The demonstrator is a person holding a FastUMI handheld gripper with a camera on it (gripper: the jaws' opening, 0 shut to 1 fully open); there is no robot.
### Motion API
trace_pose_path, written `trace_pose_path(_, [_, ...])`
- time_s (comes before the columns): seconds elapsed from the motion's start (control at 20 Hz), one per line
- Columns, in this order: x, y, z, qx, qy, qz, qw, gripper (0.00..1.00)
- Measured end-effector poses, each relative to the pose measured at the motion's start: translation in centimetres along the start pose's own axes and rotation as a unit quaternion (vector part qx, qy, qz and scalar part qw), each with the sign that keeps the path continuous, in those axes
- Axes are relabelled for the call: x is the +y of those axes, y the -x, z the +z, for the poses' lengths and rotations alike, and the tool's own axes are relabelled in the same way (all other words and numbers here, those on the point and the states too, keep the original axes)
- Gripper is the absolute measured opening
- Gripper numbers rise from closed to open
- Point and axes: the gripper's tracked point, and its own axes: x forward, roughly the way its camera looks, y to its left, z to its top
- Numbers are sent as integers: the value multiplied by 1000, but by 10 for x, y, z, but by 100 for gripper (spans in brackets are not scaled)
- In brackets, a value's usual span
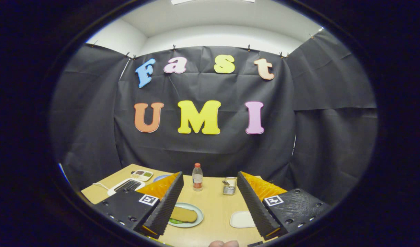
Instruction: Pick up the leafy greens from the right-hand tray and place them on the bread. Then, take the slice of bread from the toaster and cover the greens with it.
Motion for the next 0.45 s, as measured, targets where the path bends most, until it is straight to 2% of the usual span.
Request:
trace_pose_path(0.15, [8, 2, 5, -2, -6, 6, 1000, 95])
trace_pose_path(0.45, [-3, 3, 17, -10, -20, -15, 1000, 95])
